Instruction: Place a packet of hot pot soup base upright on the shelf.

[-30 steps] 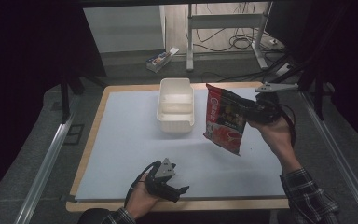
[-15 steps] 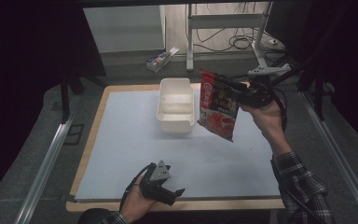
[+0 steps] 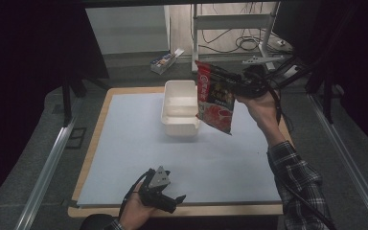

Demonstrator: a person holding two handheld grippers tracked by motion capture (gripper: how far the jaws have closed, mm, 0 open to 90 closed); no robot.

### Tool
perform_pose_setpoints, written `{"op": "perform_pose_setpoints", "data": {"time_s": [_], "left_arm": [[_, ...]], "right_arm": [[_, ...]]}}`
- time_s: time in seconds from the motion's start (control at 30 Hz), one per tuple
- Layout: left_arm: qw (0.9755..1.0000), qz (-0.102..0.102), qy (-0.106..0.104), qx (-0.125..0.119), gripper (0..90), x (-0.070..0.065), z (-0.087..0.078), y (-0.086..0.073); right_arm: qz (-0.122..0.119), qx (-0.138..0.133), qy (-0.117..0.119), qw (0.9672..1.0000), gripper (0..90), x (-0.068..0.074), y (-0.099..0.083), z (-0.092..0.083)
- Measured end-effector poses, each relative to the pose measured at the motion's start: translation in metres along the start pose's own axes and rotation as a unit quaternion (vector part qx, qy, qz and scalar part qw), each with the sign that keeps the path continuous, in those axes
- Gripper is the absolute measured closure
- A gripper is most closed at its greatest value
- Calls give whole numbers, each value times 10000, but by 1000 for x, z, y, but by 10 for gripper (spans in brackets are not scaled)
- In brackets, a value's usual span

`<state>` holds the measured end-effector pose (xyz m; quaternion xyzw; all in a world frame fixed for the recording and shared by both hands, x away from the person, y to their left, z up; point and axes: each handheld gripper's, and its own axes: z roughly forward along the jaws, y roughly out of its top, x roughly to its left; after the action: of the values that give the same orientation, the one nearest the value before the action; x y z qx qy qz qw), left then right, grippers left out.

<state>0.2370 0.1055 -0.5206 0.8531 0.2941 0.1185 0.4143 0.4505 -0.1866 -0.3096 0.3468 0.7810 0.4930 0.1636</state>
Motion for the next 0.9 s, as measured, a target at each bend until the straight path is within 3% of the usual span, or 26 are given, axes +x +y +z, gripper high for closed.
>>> {"op": "perform_pose_setpoints", "data": {"time_s": [0.37, 0.9], "left_arm": [[10000, -27, 62, 29, 41, 3, -5, -5], [9998, 112, 68, 164, 51, 1, -2, -6]], "right_arm": [[-20, -7, 65, 10000, 712, 8, 14, 30], [-195, -60, 211, 9996, 711, 24, 31, 75]]}}
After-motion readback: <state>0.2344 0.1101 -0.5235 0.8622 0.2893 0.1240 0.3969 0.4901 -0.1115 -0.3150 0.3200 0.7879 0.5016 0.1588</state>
